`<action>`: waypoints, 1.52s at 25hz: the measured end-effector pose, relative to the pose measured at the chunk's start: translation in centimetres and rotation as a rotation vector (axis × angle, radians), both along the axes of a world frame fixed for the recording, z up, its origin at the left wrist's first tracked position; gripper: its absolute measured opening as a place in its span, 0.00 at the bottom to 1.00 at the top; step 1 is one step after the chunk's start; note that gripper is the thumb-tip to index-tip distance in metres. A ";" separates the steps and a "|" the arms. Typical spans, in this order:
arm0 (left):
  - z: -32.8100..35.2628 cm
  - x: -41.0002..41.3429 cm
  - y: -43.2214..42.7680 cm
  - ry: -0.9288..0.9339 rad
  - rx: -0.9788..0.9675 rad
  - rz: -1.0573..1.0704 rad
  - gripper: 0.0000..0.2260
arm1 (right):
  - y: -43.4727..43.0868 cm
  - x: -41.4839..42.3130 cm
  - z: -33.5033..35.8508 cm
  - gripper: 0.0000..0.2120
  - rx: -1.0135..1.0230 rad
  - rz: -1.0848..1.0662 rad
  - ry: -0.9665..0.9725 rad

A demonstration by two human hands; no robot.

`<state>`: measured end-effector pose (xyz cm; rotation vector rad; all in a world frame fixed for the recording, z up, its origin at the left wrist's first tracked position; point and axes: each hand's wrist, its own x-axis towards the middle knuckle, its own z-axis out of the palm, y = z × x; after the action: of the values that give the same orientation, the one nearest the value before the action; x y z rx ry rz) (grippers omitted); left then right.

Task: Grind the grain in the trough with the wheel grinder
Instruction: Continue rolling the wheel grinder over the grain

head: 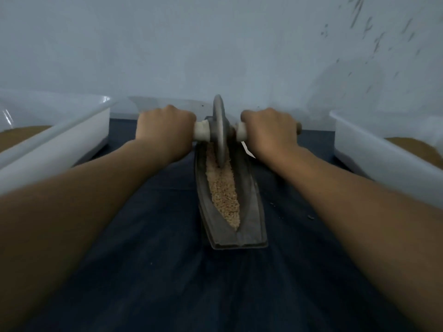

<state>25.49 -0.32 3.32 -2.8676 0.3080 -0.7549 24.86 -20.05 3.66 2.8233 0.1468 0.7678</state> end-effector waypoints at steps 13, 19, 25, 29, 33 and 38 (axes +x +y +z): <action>-0.2 -0.6 0.6 -0.077 0.065 -0.004 0.05 | -1.0 -1.8 -1.4 0.04 0.084 0.042 -0.089; -0.7 -3.4 2.6 0.015 0.091 -0.190 0.03 | -2.7 -5.4 -1.2 0.13 -0.061 0.192 -0.061; -1.7 -3.1 2.9 -0.154 0.156 -0.198 0.05 | -3.4 -5.6 -2.3 0.15 -0.054 0.182 -0.215; 1.4 0.9 -0.3 0.033 0.051 0.033 0.08 | -1.2 0.2 -0.6 0.05 0.141 -0.003 0.013; -0.2 -2.9 2.0 0.033 0.072 -0.131 0.04 | -3.0 -4.0 -0.8 0.10 -0.074 0.181 -0.073; -1.5 -5.8 4.4 -0.216 0.094 -0.299 0.07 | -4.7 -8.4 -2.0 0.10 -0.074 0.284 -0.200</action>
<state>19.71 4.11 1.79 -2.6511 0.7306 -1.0603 16.47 -24.76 1.67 2.6675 0.5399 1.0732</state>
